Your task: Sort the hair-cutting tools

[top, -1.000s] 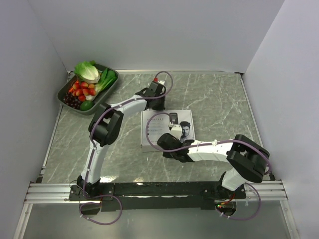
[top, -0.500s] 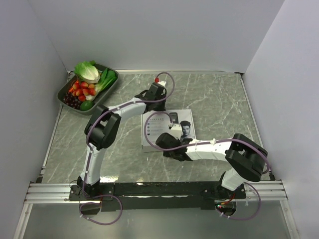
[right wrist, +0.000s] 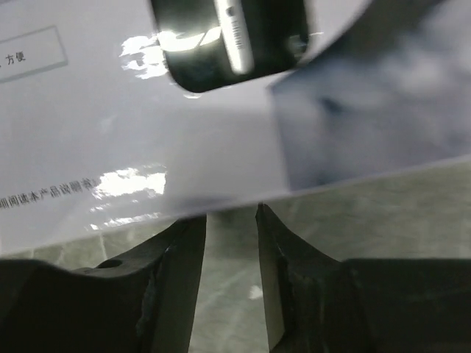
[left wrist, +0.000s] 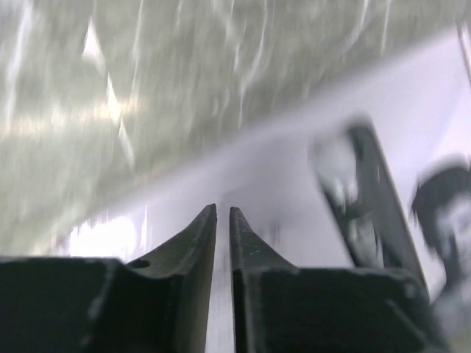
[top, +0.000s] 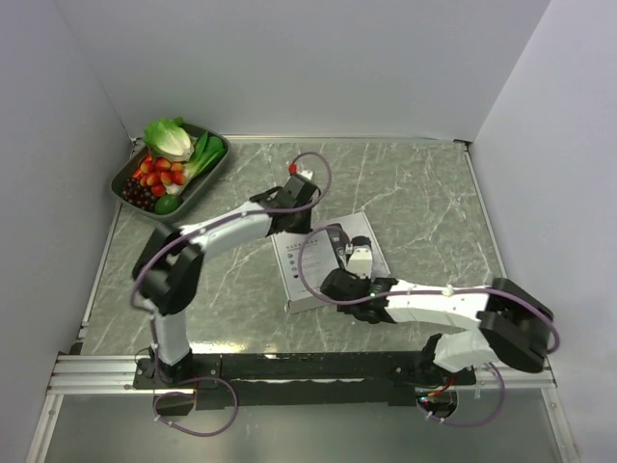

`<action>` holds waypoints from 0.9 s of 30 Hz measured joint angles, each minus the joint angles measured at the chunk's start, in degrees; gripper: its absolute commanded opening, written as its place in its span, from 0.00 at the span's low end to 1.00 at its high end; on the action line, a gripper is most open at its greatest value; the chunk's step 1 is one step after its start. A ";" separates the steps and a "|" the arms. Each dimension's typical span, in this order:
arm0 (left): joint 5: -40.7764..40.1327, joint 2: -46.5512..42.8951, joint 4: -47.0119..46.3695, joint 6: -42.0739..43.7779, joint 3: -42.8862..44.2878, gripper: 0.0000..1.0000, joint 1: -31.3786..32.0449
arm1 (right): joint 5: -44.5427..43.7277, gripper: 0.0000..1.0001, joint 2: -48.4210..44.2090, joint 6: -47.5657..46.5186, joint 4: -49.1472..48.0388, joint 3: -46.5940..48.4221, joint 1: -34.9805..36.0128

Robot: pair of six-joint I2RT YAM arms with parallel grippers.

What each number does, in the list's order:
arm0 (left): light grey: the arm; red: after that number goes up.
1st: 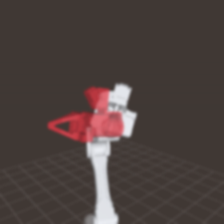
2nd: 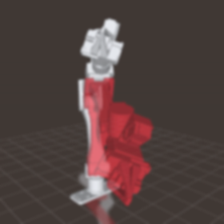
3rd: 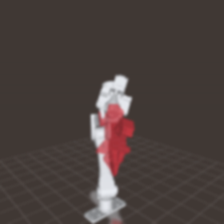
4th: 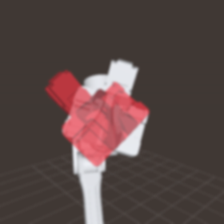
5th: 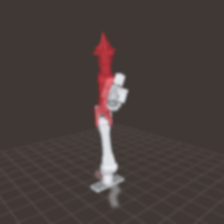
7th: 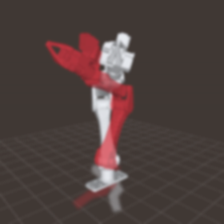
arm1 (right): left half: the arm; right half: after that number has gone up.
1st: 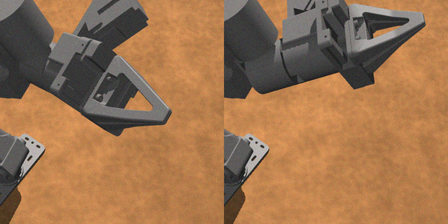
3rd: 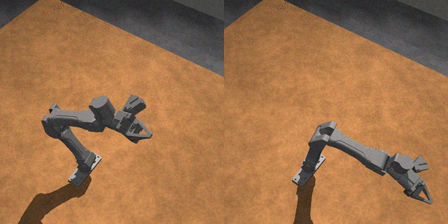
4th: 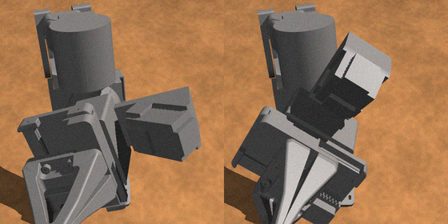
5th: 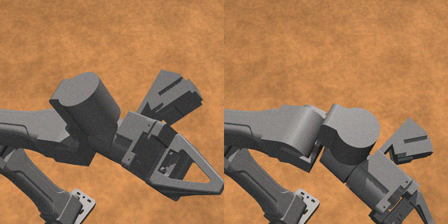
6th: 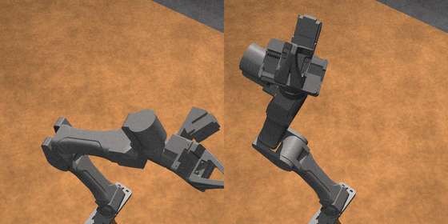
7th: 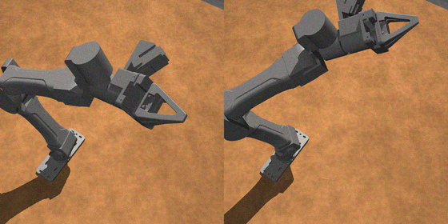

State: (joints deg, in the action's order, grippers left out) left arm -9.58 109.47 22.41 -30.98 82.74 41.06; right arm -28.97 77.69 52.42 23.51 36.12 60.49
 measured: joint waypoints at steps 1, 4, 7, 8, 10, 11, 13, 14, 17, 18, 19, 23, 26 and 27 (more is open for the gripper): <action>-0.92 -3.48 1.49 -0.83 -2.86 0.26 0.68 | -0.70 0.47 -2.34 -0.66 0.68 -0.61 -0.07; -2.78 -11.63 3.15 -2.69 -9.03 0.31 2.08 | -1.64 0.55 -7.72 -3.10 1.77 -0.55 -0.28; -5.44 -19.76 3.41 -4.37 -14.12 0.40 2.38 | -2.38 0.73 -12.02 -6.71 3.43 1.31 -0.44; -6.29 -22.45 3.28 -4.70 -15.56 0.43 2.25 | -2.51 0.82 -12.85 -7.82 3.89 2.49 -0.55; -7.52 -27.69 2.21 -5.20 -18.60 0.54 2.03 | -2.51 1.00 -14.45 -10.49 4.44 4.83 -0.94; -8.15 -30.73 1.64 -5.40 -20.37 0.59 1.90 | -2.16 1.00 -15.72 -12.55 4.46 6.16 -1.29; -8.85 -36.54 0.50 -5.75 -23.65 0.76 1.88 | -1.36 1.00 -17.75 -15.28 4.52 8.13 -2.21; -9.11 -40.02 -0.39 -5.92 -25.66 0.81 1.88 | -0.87 1.00 -18.53 -16.39 4.61 8.90 -2.69; -9.92 -47.45 -1.31 -5.90 -28.89 0.99 1.88 | 1.09 0.99 -20.50 -19.80 4.72 11.21 -5.38; -10.08 -49.05 -1.42 -5.77 -29.40 0.99 1.88 | 1.79 0.99 -20.74 -20.68 4.96 11.98 -6.38; -10.36 -50.97 -1.57 -5.90 -29.83 0.99 1.88 | 2.91 1.00 -20.85 -21.31 5.35 12.85 -7.69; -11.23 -56.17 -1.33 -6.19 -31.08 0.99 1.88 | 6.49 1.00 -19.37 -22.86 9.40 18.43 -13.31; -11.63 -60.52 -1.01 -6.38 -32.81 0.99 1.88 | 7.19 1.00 -16.63 -22.93 13.46 24.26 -14.58; -11.80 -62.27 -0.66 -6.47 -33.46 0.99 1.88 | 7.30 1.00 -15.82 -22.88 14.34 26.03 -14.58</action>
State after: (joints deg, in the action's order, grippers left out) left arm -21.39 47.20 21.76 -37.45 49.28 42.94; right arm -21.67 61.87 29.54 37.85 62.15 45.91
